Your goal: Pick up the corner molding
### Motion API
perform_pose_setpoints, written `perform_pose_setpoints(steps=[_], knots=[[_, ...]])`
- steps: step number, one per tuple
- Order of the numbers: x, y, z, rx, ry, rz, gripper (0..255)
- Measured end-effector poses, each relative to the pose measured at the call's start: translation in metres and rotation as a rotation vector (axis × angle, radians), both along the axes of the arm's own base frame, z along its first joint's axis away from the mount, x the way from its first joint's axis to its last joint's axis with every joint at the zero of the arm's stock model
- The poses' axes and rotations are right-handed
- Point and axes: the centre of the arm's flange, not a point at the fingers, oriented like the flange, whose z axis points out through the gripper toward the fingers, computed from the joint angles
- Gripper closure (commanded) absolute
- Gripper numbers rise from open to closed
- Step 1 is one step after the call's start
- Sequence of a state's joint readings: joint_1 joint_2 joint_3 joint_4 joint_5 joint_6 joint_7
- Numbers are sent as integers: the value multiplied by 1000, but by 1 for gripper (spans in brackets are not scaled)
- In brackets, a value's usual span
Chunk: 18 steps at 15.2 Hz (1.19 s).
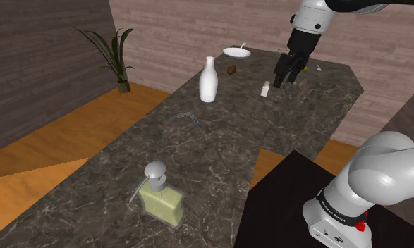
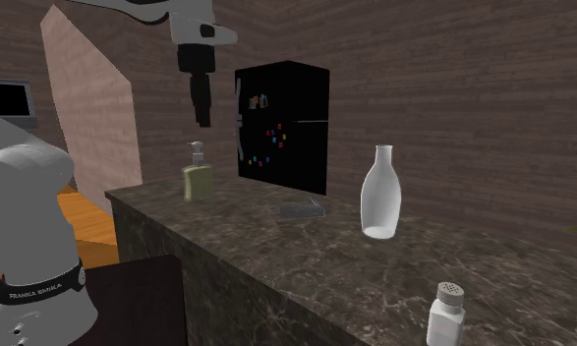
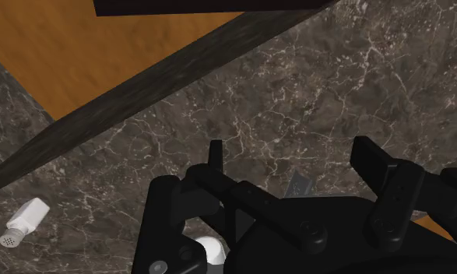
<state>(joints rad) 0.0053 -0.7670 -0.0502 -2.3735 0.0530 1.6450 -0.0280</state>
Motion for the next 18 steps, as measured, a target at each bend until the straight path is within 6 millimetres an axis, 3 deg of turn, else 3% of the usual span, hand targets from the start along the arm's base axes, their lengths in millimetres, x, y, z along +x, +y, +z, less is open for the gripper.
perform_pose_setpoints(steps=[3, 18], knots=[[12, 1, -9, -3, -1, 13, 0], [169, 44, -116, -32, -18, 168, 0]])
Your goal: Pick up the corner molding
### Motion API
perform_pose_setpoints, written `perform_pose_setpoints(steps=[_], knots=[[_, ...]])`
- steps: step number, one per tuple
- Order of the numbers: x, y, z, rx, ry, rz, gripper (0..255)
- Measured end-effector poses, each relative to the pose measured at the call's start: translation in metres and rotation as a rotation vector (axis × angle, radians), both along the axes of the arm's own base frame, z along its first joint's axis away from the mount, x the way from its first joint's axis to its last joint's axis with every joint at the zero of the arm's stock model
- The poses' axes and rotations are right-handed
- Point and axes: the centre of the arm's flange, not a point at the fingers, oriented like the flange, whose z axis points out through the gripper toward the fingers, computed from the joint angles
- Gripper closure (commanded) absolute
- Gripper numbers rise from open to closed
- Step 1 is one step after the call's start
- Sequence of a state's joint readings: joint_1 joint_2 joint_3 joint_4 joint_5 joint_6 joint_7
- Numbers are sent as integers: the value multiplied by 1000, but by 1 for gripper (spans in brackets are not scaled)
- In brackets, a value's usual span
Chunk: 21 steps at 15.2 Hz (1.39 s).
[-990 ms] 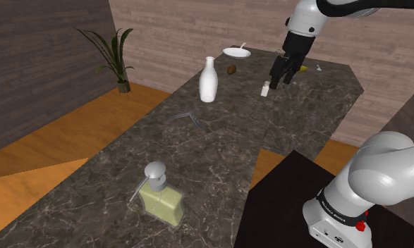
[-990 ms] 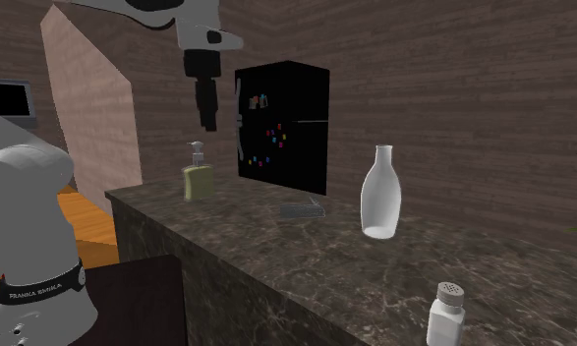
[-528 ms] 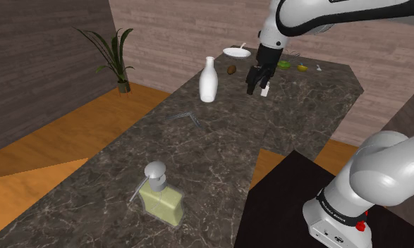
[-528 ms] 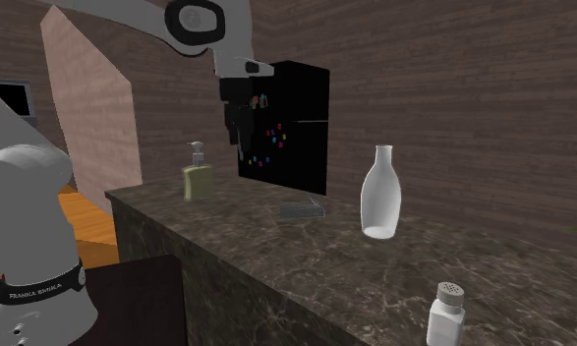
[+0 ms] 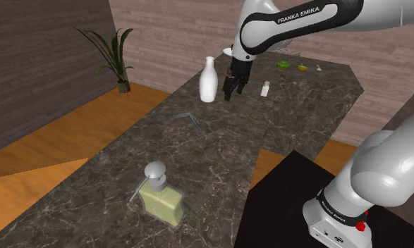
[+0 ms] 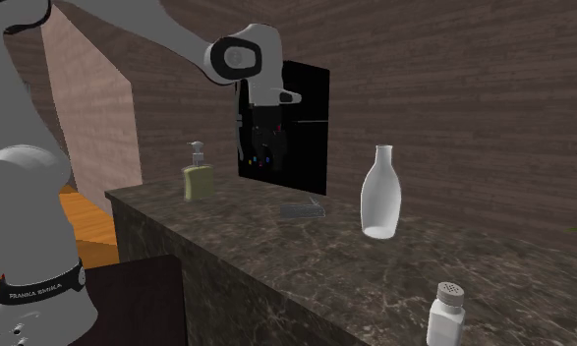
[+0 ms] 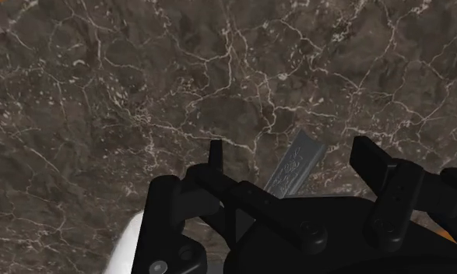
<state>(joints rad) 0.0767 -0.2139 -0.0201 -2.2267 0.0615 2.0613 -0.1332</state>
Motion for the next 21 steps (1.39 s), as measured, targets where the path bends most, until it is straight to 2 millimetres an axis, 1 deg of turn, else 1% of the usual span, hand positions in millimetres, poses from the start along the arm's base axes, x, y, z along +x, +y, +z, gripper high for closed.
perform_pose_setpoints(steps=[1, 5, 7, 8, 9, 11, 13, 15, 16, 17, 18, 21], knots=[[9, 1, -7, -2, -1, 11, 0], [55, 19, -38, -10, -6, 52, 0], [74, 28, -47, -14, -8, 74, 0], [86, 30, -56, -17, -10, 84, 0], [93, 37, -61, -19, -10, 94, 0], [113, 46, -78, -23, -12, 116, 0], [133, 53, -91, -27, -15, 137, 0], [154, 64, -108, -31, -17, 158, 0], [164, 64, -113, -33, -18, 168, 0], [176, 71, -120, -35, -20, 178, 0], [184, 78, -126, -37, -20, 189, 0], [193, 81, -147, -39, -21, 199, 0]])
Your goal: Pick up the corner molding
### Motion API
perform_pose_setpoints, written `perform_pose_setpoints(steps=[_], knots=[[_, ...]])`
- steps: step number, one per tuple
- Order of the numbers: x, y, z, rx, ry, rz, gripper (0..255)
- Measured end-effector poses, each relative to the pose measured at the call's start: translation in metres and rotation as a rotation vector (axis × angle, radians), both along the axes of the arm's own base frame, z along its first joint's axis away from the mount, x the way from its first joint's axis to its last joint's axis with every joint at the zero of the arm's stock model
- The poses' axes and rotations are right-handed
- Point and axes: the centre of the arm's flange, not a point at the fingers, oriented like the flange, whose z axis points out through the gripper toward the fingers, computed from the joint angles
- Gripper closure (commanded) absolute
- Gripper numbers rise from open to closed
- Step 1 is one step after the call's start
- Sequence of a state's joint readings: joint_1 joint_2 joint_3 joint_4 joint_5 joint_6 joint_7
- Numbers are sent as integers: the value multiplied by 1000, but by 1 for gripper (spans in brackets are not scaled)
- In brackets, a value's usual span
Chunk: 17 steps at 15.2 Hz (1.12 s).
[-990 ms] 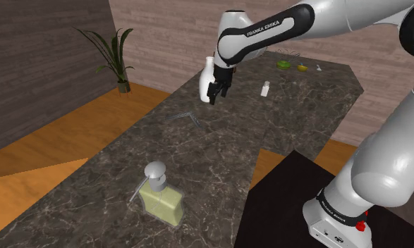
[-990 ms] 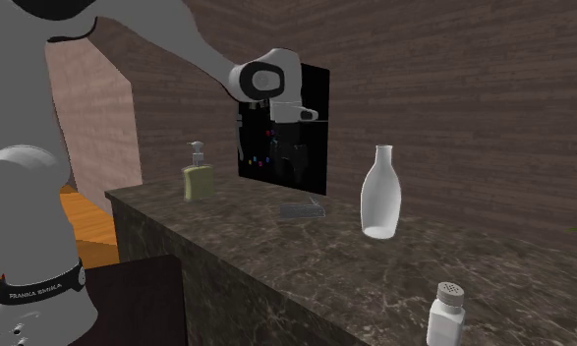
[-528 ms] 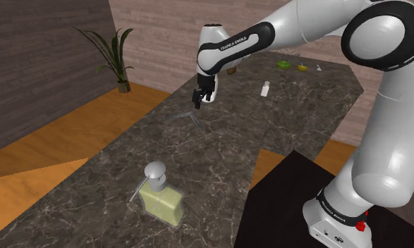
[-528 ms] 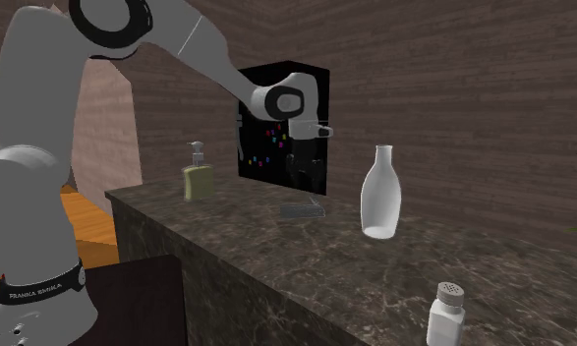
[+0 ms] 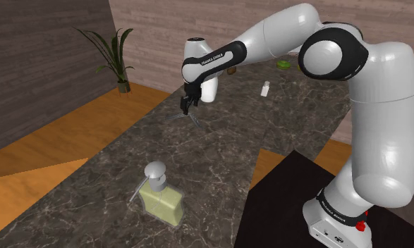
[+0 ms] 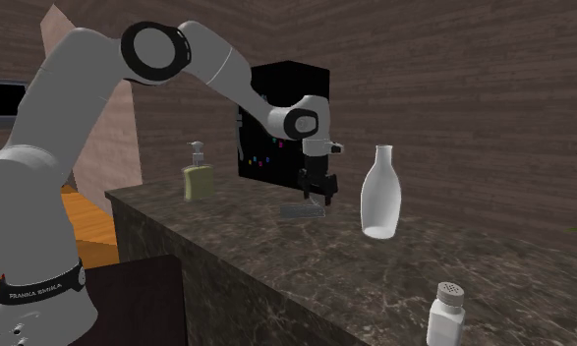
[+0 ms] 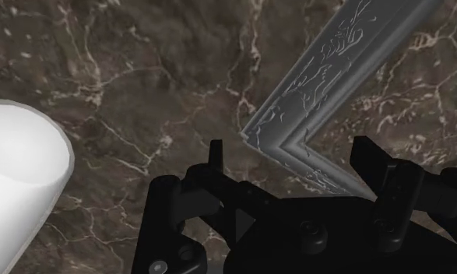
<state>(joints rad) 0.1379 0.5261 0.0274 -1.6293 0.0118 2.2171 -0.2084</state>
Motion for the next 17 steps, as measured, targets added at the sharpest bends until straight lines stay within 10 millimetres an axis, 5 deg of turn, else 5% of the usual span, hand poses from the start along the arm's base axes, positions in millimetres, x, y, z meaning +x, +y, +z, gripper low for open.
perform_pose_setpoints(steps=[6, 7, 17], knots=[[1, 2, -28, 0, 0, 1, 0], [1, 2, -29, 0, -1, 1, 255], [1, 2, -28, 0, -3, 1, 255]])
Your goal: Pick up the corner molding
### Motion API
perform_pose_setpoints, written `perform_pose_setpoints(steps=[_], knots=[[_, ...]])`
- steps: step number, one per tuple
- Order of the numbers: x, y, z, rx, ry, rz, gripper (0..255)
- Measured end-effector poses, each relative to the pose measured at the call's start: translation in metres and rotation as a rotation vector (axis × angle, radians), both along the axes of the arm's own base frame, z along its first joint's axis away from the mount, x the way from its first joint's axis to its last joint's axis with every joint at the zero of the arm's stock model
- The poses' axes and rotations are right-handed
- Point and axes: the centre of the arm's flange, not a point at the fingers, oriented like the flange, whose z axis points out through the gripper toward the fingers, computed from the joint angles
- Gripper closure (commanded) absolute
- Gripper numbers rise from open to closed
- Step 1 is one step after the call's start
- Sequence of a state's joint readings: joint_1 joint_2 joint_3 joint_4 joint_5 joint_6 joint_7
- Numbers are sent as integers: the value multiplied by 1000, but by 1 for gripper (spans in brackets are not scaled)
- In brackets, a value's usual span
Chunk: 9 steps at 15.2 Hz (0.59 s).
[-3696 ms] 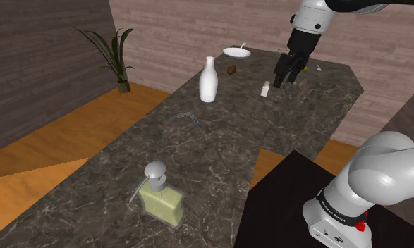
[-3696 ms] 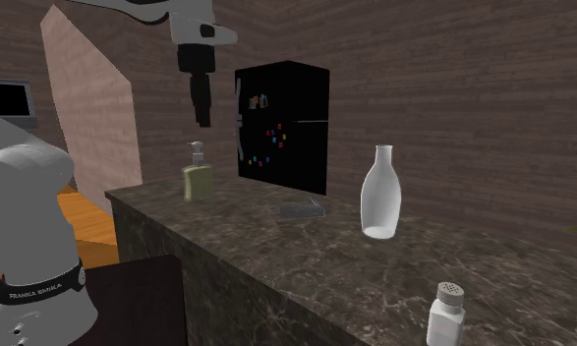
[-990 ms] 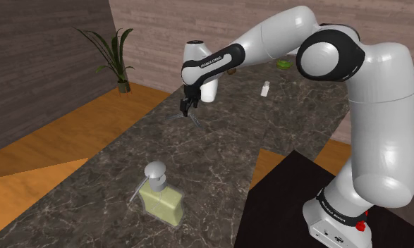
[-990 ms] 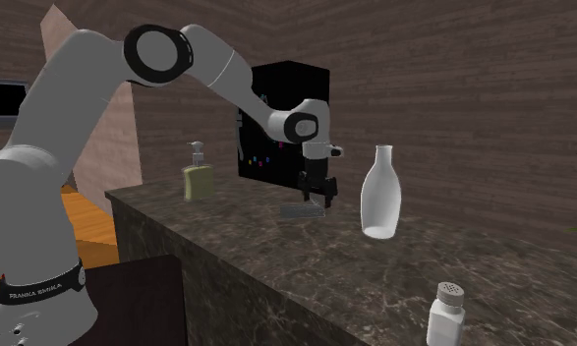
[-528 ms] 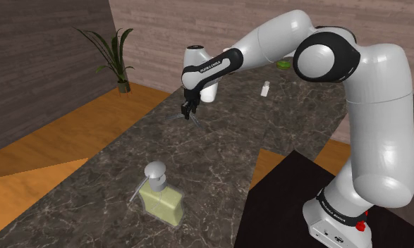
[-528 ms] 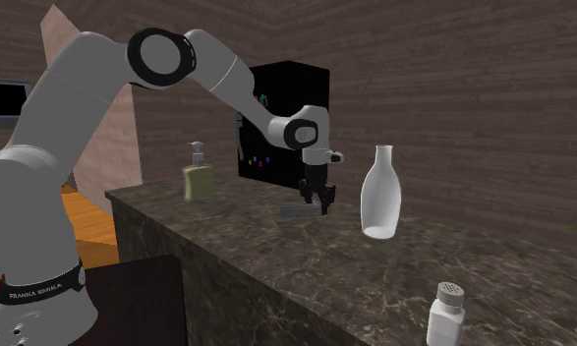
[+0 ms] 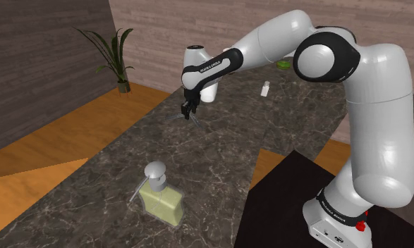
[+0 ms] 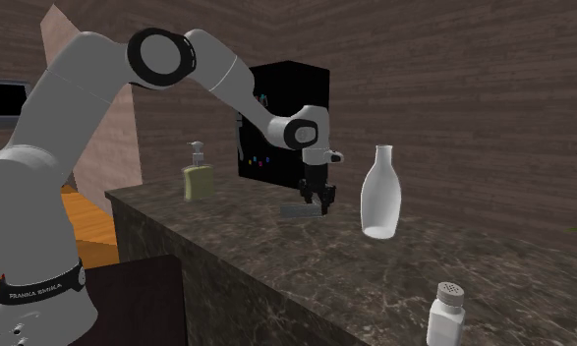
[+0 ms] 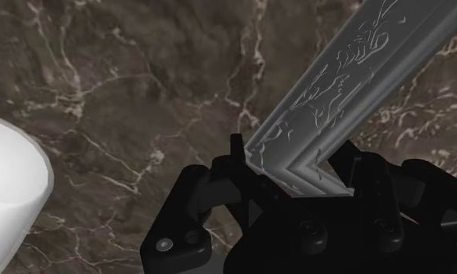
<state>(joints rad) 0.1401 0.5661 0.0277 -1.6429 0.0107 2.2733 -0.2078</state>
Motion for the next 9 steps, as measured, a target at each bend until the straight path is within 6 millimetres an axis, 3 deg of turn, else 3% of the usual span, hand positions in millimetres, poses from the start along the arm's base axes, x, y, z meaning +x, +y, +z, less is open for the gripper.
perform_pose_setpoints(steps=[9], knots=[[1, 0, 41, 0, 2, 0, 255]])
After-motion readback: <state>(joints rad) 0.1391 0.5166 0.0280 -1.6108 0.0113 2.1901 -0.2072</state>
